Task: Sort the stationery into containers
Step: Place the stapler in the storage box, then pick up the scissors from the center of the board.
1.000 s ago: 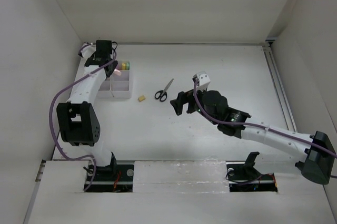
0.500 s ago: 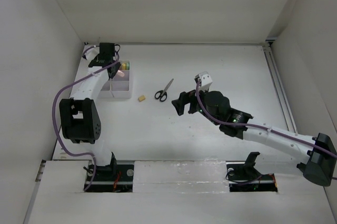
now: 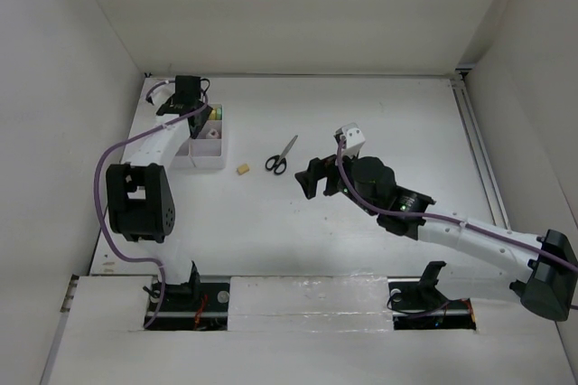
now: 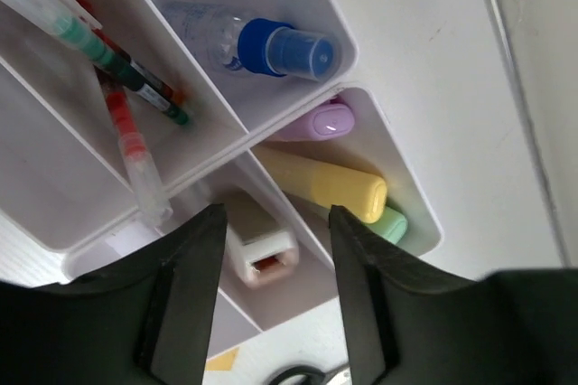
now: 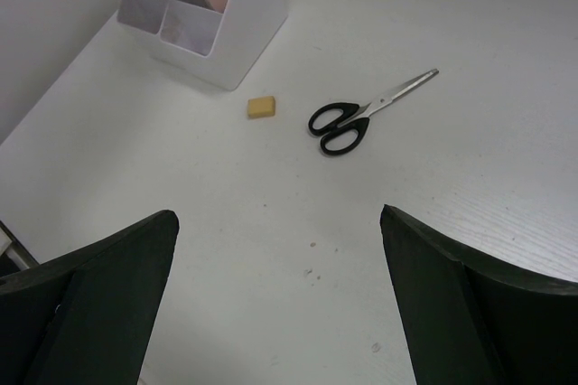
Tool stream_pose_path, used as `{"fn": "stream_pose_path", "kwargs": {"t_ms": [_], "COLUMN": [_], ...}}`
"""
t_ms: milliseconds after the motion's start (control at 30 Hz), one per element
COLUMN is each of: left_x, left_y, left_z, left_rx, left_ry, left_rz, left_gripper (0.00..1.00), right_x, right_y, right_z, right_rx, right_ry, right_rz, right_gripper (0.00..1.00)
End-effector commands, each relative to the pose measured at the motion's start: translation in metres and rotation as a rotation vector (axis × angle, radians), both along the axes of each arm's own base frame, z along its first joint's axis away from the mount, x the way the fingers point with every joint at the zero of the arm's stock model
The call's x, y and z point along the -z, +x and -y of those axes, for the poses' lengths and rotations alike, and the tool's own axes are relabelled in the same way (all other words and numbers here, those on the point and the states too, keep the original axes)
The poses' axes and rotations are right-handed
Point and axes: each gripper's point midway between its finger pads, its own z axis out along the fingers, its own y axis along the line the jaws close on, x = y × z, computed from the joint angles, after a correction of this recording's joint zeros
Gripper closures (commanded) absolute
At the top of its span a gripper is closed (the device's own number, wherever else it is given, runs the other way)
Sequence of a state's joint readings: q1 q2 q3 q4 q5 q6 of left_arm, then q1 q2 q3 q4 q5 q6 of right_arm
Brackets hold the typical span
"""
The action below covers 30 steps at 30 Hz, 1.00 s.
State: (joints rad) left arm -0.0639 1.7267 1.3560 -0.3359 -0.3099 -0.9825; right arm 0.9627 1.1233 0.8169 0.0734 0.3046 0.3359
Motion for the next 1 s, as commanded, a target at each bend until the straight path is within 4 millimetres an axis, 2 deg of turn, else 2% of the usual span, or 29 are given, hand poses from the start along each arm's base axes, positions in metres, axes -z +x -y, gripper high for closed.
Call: {"fn": "stream_pose_path", "kwargs": {"t_ms": [0,100,233,267,333,367,400,467,500,533,567,600,633,667,700,733,767,800,833,867,900,967], "left_x": [-0.021,-0.037,-0.067,-0.083,-0.101,-0.123,-0.137,-0.157,-0.177,-0.189,-0.197,-0.215,-0.221,-0.223,-0.226,-0.233,-0.227,-0.228,-0.232,-0.226,-0.228,-0.233], "left_y": [0.002,0.0,-0.005,-0.009,-0.013,-0.016,-0.018,-0.024,-0.031,-0.035,-0.04,-0.051,-0.058,-0.065,-0.071,-0.083,-0.091,-0.098,-0.109,-0.118,-0.124,-0.137], "left_z": [0.009,0.012,0.011,0.01,0.011,0.012,0.012,0.012,0.014,0.015,0.016,0.018,0.018,0.019,0.018,0.018,0.016,0.015,0.014,0.012,0.012,0.017], "left_rx": [0.011,0.013,0.019,0.019,0.041,0.053,0.061,0.09,0.112,0.129,0.154,0.179,0.198,0.214,0.223,0.25,0.261,0.268,0.276,0.297,0.314,0.378], "left_ry": [-0.009,-0.005,-0.004,-0.007,0.0,-0.002,0.006,0.026,0.029,0.036,0.055,0.062,0.073,0.082,0.098,0.125,0.138,0.151,0.166,0.195,0.208,0.237], "left_rz": [0.067,0.101,0.167,0.205,0.245,0.294,0.322,0.362,0.41,0.436,0.449,0.49,0.501,0.5,0.509,0.519,0.489,0.485,0.489,0.457,0.459,0.48], "left_gripper": [0.54,0.42,0.37,0.34,0.3,0.27,0.16,0.03,0.0,0.0,0.0,0.0,0.0,0.0,0.0,0.0,0.0,0.0,0.0,0.0,0.0,0.0], "right_x": [-0.01,-0.011,-0.011,-0.016,-0.01,-0.005,-0.009,0.011,0.017,0.024,0.031,0.044,0.034,0.059,0.073,0.08,0.086,0.092,0.103,0.11,0.117,0.13], "right_y": [0.001,0.002,0.002,0.004,0.012,0.016,0.021,0.029,0.035,0.045,0.053,0.054,0.068,0.08,0.083,0.092,0.106,0.11,0.112,0.115,0.128,0.129], "right_z": [0.005,0.002,0.002,0.003,0.004,0.007,0.005,0.002,0.003,-0.007,-0.007,-0.007,-0.013,-0.015,-0.013,-0.013,-0.026,-0.032,-0.025,-0.027,-0.032,-0.027], "right_rx": [0.015,0.004,0.004,0.014,0.046,0.077,0.098,0.153,0.191,0.216,0.27,0.288,0.31,0.362,0.386,0.408,0.411,0.429,0.468,0.493,0.535,0.593], "right_ry": [0.02,0.014,0.014,0.02,-0.008,-0.028,-0.026,-0.069,-0.086,-0.106,-0.089,-0.14,-0.12,-0.15,-0.196,-0.204,-0.209,-0.201,-0.239,-0.251,-0.241,-0.29], "right_rz": [0.028,0.031,0.032,0.039,0.025,0.009,0.002,-0.063,-0.081,-0.111,-0.157,-0.199,-0.203,-0.262,-0.311,-0.338,-0.362,-0.389,-0.43,-0.453,-0.479,-0.505], "right_gripper": [0.0,0.0,0.0,0.0,0.0,0.0,0.0,0.0,0.0,0.0,0.0,0.0,0.01,0.01,0.03,0.05,0.09,0.1,0.12,0.14,0.14,0.17]}}
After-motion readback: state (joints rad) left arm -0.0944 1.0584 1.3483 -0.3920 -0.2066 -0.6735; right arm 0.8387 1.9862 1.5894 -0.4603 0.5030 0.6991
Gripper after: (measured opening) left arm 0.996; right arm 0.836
